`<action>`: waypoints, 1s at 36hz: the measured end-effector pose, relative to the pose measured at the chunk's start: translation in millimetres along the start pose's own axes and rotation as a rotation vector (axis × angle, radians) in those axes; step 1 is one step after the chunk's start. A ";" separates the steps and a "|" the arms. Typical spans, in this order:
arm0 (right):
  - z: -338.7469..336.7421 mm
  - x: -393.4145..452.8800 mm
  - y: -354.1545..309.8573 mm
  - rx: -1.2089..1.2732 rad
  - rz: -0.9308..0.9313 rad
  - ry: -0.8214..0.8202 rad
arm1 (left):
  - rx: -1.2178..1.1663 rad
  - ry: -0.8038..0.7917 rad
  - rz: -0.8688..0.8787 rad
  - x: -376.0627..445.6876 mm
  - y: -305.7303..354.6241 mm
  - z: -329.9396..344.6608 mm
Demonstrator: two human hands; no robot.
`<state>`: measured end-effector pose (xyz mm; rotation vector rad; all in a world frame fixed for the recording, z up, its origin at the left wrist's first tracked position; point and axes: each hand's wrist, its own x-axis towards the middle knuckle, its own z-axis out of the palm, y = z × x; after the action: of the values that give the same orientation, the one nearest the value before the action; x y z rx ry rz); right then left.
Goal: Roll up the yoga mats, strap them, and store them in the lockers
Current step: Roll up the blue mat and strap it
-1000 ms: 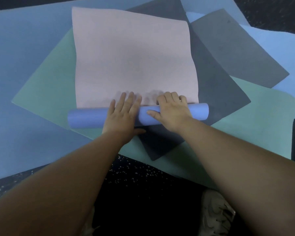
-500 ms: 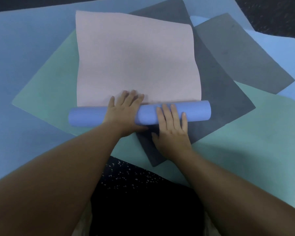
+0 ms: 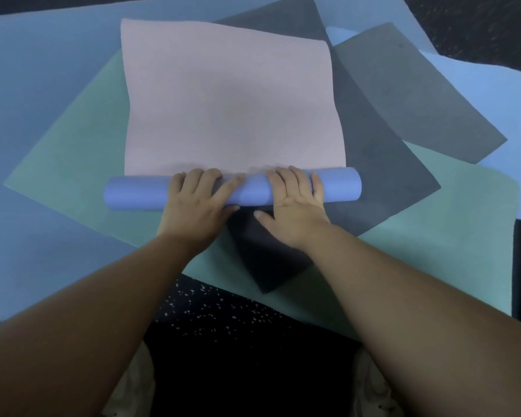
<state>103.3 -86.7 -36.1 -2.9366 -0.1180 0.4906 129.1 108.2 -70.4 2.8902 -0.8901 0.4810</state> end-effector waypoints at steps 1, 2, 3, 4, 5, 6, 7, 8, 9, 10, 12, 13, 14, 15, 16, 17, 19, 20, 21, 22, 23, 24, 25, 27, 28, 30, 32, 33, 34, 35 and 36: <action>-0.9 1.0 0.1 -0.006 -0.001 0.002 | 0.018 -0.005 -0.018 -1.4 -0.5 0.2; -1.8 2.2 0.3 -0.012 -0.002 0.005 | 0.029 -0.021 -0.042 -1.3 -0.8 -0.2; -2.8 3.5 0.2 -0.013 -0.002 0.010 | 0.026 -0.051 -0.067 0.3 -1.2 -1.0; -4.0 5.1 0.0 -0.011 0.001 0.017 | 0.011 -0.086 -0.086 3.0 -1.5 -2.5; -5.3 6.9 -0.1 -0.010 0.004 0.025 | -0.009 -0.118 -0.095 6.6 -2.5 -3.6; -6.7 8.7 -0.4 -0.015 0.007 0.034 | -0.025 -0.147 -0.098 10.1 -4.1 -4.6; -8.3 10.7 -0.7 -0.024 0.008 0.043 | -0.032 -0.182 -0.099 13.6 -6.3 -5.7; -10.0 12.5 -1.3 -0.035 0.008 0.047 | -0.028 -0.223 -0.099 17.4 -8.4 -7.4; -11.6 14.0 -1.8 -0.047 0.011 0.048 | -0.014 -0.270 -0.102 20.7 -10.5 -8.7; -12.8 15.1 -2.2 -0.057 0.015 0.047 | 0.009 -0.317 -0.106 23.6 -11.6 -10.4; -13.8 16.7 -2.5 -0.071 0.018 0.050 | 0.055 -0.385 -0.121 27.7 -11.1 -13.4; -13.6 17.3 -2.7 -0.080 0.021 0.053 | 0.066 -0.401 -0.126 29.0 -10.2 -14.0; -13.3 17.9 -3.2 -0.090 0.026 0.058 | 0.073 -0.409 -0.126 29.8 -9.5 -14.3; -12.8 18.6 -3.9 -0.097 0.028 0.068 | 0.078 -0.414 -0.125 30.7 -9.3 -14.9; -12.4 19.4 -4.4 -0.104 0.029 0.079 | 0.082 -0.417 -0.124 31.0 -9.5 -15.2; -12.0 19.6 -4.7 -0.115 0.030 0.090 | 0.082 -0.413 -0.122 31.0 -10.0 -15.0; -10.8 17.9 -5.5 -0.138 0.026 0.115 | 0.053 -0.373 -0.107 28.3 -10.5 -14.7; -9.2 16.0 -6.1 -0.151 0.020 0.132 | 0.024 -0.328 -0.092 25.2 -10.7 -13.0; -5.6 13.1 -6.3 -0.166 0.014 0.162 | -0.007 -0.275 -0.078 21.1 -10.5 -10.6; -1.3 8.3 -6.8 -0.196 0.008 0.208 | -0.032 -0.231 -0.064 16.4 -10.0 -9.2; 3.8 2.8 -7.5 -0.225 0.006 0.287 | -0.047 -0.208 -0.050 11.0 -8.6 -9.0; 10.6 -2.6 -7.2 -0.243 0.013 0.371 | -0.052 -0.193 -0.038 5.6 -6.5 -9.7; 16.7 -8.7 -6.8 -0.247 0.017 0.432 | -0.054 -0.180 -0.033 0.3 -3.2 -12.1; 25.4 -18.3 -5.0 -0.241 0.002 0.478 | -0.072 -0.172 -0.047 -9.0 3.9 -14.7; 27.6 -23.2 -4.1 -0.243 -0.012 0.484 | -0.083 -0.175 -0.057 -13.8 8.0 -16.7; 28.2 -34.1 -4.7 -0.256 -0.024 0.497 | -0.100 -0.182 -0.070 -23.6 16.0 -20.3; 30.4 -45.9 -5.4 -0.246 -0.026 0.492 | -0.111 -0.192 -0.072 -32.6 23.4 -23.9; 32.4 -52.6 -6.1 -0.227 -0.026 0.489 | -0.114 -0.200 -0.071 -37.1 26.6 -26.0; 35.1 -59.8 -6.7 -0.208 -0.023 0.489 | -0.117 -0.211 -0.067 -41.6 29.6 -27.9; 38.0 -67.5 -7.6 -0.194 -0.018 0.480 | -0.124 -0.223 -0.063 -46.5 32.4 -29.8; 41.3 -75.7 -8.6 -0.188 -0.012 0.470 | -0.135 -0.233 -0.058 -51.7 35.3 -31.9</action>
<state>17.9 -80.1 -49.2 -3.1363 -0.1279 -0.2326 60.2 112.0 -57.2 2.8767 -0.8269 0.0764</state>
